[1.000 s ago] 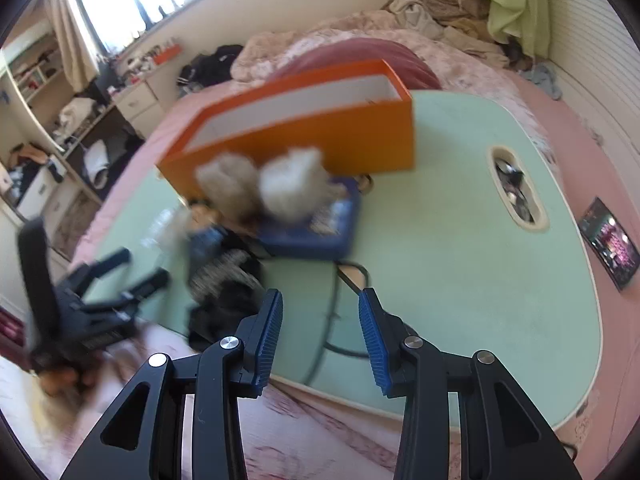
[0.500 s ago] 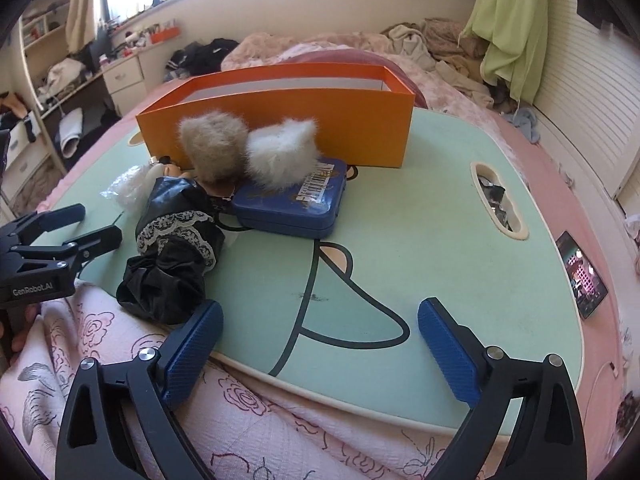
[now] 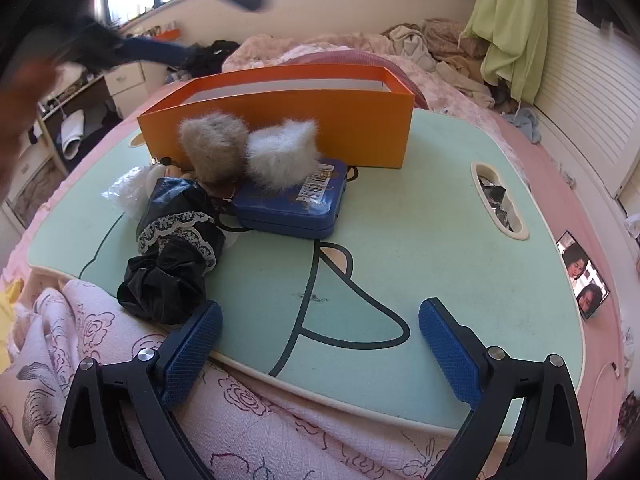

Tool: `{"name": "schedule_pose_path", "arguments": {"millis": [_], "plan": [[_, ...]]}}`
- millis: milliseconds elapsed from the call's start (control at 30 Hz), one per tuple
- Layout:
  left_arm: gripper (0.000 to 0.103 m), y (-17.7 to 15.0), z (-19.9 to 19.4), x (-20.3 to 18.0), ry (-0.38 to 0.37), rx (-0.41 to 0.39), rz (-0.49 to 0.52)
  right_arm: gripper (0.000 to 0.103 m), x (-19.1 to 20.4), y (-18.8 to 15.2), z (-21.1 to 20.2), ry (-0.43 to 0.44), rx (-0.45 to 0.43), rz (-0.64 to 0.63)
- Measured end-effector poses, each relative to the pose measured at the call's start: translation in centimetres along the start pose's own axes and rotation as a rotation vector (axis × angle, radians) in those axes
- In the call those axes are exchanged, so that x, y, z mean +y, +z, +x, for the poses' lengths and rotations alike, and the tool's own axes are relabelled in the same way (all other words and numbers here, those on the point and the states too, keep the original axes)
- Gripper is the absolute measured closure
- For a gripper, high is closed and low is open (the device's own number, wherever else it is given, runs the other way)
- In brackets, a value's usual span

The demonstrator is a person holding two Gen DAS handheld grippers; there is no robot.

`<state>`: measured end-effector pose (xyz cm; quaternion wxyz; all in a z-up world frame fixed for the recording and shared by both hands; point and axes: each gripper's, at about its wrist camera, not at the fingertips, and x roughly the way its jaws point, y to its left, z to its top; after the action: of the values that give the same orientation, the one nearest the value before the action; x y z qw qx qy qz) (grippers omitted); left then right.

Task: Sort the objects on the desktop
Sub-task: 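Reach into the box with the left gripper and grasp the black case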

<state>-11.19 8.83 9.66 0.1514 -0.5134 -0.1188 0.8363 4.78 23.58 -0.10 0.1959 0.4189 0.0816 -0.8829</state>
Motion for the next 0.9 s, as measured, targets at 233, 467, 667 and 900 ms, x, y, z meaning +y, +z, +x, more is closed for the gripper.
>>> {"name": "schedule_pose_path", "arguments": {"millis": [233, 467, 667, 900], "plan": [[0.033, 2.8, 8.6, 0.3, 0.092, 0.209, -0.107, 0.004, 0.2, 0.4, 0.2, 0.005, -0.005, 0.002], [0.033, 1.9, 9.8, -1.6, 0.24, 0.163, -0.001, 0.003, 0.0, 0.4, 0.4, 0.009, -0.008, 0.005], [0.033, 2.3, 9.9, -0.3, 0.173, 0.189, -0.06, 0.003, -0.1, 0.4, 0.4, 0.01, -0.009, 0.005], [0.033, 2.1, 10.1, 0.4, 0.218, 0.204, -0.078, 0.003, -0.1, 0.5, 0.5, 0.01, -0.01, 0.004]]}}
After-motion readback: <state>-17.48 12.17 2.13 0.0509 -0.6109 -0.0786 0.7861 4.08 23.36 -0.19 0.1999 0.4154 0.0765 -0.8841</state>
